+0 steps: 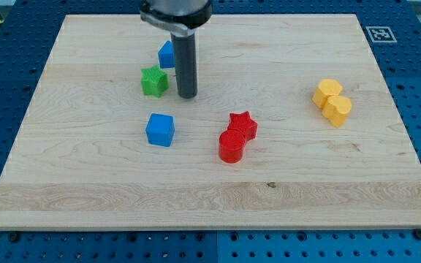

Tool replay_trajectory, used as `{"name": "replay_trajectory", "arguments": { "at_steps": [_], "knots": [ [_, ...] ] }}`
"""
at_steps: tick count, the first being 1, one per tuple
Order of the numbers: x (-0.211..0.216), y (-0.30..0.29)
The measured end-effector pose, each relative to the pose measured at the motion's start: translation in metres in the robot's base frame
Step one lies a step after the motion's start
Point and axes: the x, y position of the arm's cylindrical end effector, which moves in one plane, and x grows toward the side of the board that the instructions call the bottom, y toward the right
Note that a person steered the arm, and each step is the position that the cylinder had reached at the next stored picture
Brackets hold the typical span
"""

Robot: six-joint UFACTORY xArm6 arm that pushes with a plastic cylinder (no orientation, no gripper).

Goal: Push green star slightly left

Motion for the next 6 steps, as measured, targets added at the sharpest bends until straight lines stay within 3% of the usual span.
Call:
{"name": "replay_trajectory", "arguments": {
  "at_steps": [1,2,6],
  "knots": [
    [-0.026,0.0],
    [-0.027,-0.006],
    [0.013,-0.06]
  ]
}}
